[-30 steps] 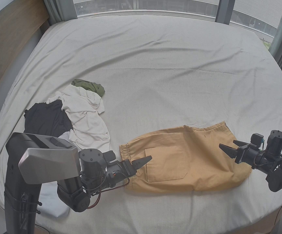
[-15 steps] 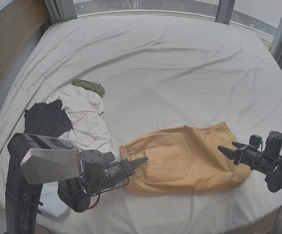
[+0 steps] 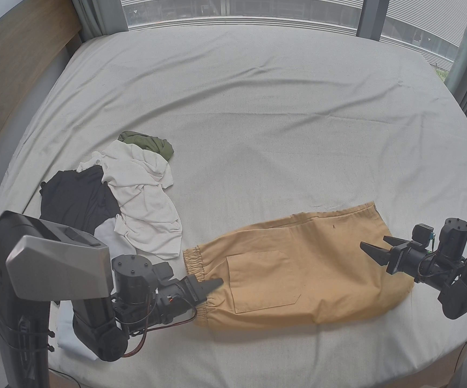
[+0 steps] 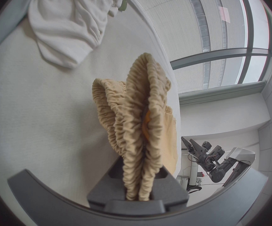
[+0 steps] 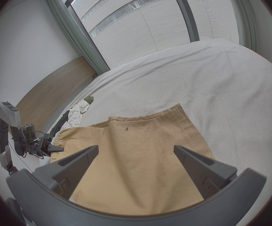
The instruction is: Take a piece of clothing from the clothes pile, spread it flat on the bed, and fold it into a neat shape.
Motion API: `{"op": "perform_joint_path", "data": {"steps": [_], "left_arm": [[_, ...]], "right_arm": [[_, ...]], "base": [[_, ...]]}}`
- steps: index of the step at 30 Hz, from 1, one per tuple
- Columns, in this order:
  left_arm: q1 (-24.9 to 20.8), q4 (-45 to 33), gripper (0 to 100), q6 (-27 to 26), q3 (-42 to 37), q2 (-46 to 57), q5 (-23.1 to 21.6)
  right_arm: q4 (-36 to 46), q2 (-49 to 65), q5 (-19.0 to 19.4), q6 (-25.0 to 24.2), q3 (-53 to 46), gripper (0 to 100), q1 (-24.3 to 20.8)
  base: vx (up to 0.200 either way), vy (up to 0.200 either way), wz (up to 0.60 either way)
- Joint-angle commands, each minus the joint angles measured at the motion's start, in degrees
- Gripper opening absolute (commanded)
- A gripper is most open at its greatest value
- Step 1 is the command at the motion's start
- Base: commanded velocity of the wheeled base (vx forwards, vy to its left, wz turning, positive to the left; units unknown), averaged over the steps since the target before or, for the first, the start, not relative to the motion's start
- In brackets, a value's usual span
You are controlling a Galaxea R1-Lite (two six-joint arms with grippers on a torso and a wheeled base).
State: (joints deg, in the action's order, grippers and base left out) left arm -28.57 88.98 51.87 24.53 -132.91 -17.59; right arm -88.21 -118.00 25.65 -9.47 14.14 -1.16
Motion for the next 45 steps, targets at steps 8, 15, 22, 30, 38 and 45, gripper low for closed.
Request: {"op": "perform_joint_path", "data": {"steps": [8, 15, 22, 30, 38, 45], "left_arm": [[4.9, 0.1, 0, -0.2, -6.2, 4.7, -0.6], [7.6, 0.1, 0, -2.0, -8.0, 5.6, -1.7], [11.0, 0.1, 0, -3.0, -9.9, 7.4, -2.4], [15.7, 0.1, 0, -2.9, -12.8, 11.2, -7.9], [14.0, 0.1, 0, -2.9, -12.4, 12.3, -8.3], [8.4, 0.1, 0, -2.7, -10.6, 14.3, -8.1]], "right_arm": [[0.0, -1.3, 0.1, 0.0, 0.1, 100, 0.0], [0.0, -1.4, 0.1, 0.0, 0.1, 100, 0.0], [0.0, -1.7, 0.1, 0.0, 0.0, 100, -0.1], [0.0, -2.0, 0.1, 0.0, 0.0, 100, -0.2], [-0.1, -2.1, -0.1, 0.0, 0.0, 100, -1.3], [-0.1, -2.0, -0.1, 0.0, 0.0, 100, -1.3]], "base": [[0.000, 0.000, 0.00], [0.000, 0.000, 0.00], [0.000, 0.000, 0.00], [0.000, 0.000, 0.00], [0.000, 0.000, 0.00], [0.000, 0.000, 0.00]]}}
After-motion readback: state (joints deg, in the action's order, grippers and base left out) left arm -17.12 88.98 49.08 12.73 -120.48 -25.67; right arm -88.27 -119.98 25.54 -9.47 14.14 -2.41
